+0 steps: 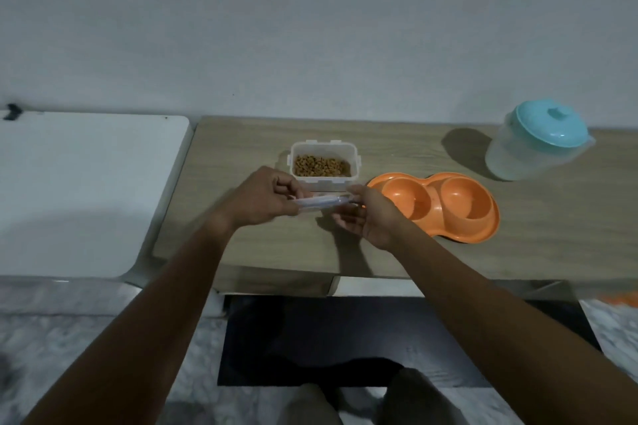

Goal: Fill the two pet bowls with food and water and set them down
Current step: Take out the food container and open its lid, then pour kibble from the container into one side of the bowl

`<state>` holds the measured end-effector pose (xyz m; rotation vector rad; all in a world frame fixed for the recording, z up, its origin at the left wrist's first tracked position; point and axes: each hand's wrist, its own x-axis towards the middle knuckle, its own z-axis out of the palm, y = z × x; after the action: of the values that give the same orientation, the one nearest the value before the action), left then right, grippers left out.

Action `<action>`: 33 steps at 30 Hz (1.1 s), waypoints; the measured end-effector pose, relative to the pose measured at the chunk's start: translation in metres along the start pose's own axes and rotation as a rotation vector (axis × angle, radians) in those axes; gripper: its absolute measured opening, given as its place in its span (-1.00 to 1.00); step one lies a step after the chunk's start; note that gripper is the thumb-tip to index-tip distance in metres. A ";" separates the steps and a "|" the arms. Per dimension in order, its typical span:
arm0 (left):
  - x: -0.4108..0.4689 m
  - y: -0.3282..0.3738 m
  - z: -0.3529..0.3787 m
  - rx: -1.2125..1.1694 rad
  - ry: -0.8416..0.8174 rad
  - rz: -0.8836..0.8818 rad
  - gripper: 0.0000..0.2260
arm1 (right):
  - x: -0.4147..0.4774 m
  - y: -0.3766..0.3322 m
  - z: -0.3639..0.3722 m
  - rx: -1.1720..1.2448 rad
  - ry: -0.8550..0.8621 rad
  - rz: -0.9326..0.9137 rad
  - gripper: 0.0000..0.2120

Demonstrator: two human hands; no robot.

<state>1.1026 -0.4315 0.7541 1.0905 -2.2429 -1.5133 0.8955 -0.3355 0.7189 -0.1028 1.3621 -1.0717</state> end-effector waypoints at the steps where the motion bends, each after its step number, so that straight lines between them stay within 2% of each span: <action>1: -0.003 -0.005 0.006 0.049 -0.042 -0.037 -0.88 | 0.001 0.003 0.000 -0.156 0.040 -0.022 -0.71; 5: -0.010 -0.013 0.029 0.312 -0.108 -0.109 -0.83 | 0.006 0.003 0.000 -0.918 0.234 -0.312 -0.84; 7: -0.009 -0.014 0.036 0.499 -0.137 -0.100 -0.76 | 0.005 -0.008 0.002 -1.074 0.371 -0.460 -0.84; 9: -0.006 -0.016 0.041 0.620 -0.204 -0.089 -0.64 | 0.009 -0.024 0.003 -1.010 0.518 -0.585 -0.85; 11: -0.003 -0.014 0.045 0.676 -0.235 -0.082 -0.56 | 0.023 -0.040 0.004 -0.940 0.564 -0.638 -0.77; 14: 0.004 -0.008 0.048 0.684 -0.245 -0.087 -0.55 | 0.045 -0.055 0.007 -0.961 0.478 -0.500 -0.63; 17: 0.013 0.000 0.050 0.631 -0.210 -0.133 -0.56 | 0.066 -0.056 0.003 -0.957 0.361 -0.352 -0.73; 23: 0.034 0.013 0.061 0.496 -0.041 -0.149 -0.93 | 0.038 -0.059 -0.008 -0.680 0.210 -0.401 -0.61; 26: 0.044 0.021 0.073 0.367 -0.016 -0.169 -0.90 | 0.013 -0.071 -0.032 -0.505 0.193 -0.416 -0.56; 28: 0.053 0.031 0.086 0.304 0.046 -0.156 -0.80 | -0.006 -0.082 -0.053 -0.412 0.182 -0.429 -0.52; 30: 0.062 0.044 0.100 0.254 0.127 -0.140 -0.68 | -0.027 -0.094 -0.077 -0.390 0.177 -0.443 -0.47; 33: 0.075 0.059 0.125 0.245 0.156 -0.199 -0.62 | -0.053 -0.110 -0.110 -0.424 0.191 -0.460 -0.42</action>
<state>0.9545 -0.3835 0.7345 1.4859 -2.3111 -1.1917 0.7533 -0.3050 0.7955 -0.6673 1.7771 -1.1713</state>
